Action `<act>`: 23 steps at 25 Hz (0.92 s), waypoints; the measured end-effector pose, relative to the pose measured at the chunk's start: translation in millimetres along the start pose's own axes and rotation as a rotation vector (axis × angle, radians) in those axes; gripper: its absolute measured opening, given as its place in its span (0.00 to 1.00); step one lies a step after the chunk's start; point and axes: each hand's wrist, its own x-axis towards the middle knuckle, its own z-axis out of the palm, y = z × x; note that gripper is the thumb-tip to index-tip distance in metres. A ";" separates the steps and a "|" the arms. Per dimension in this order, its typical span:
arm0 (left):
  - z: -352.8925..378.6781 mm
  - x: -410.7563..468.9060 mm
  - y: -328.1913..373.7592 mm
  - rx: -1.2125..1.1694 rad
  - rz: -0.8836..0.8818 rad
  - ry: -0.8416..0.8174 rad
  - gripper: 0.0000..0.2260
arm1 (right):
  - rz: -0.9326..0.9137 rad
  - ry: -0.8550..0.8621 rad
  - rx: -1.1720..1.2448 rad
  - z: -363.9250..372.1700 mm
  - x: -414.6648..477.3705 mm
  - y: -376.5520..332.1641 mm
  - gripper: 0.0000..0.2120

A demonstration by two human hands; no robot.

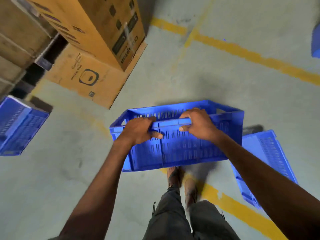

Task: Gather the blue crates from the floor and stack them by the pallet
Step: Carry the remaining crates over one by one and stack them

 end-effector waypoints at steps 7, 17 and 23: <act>-38.4 -182.3 -15.7 -0.204 -0.116 0.285 0.22 | -0.199 -0.387 -0.147 -101.9 -39.3 -107.3 0.15; 16.0 -381.1 -55.3 -0.295 -0.358 0.304 0.26 | -0.720 -0.130 -0.335 29.1 -113.5 -284.9 0.22; 87.0 -390.2 -137.9 -0.057 -0.456 0.530 0.10 | -0.862 -0.077 -0.491 92.6 -101.2 -426.9 0.16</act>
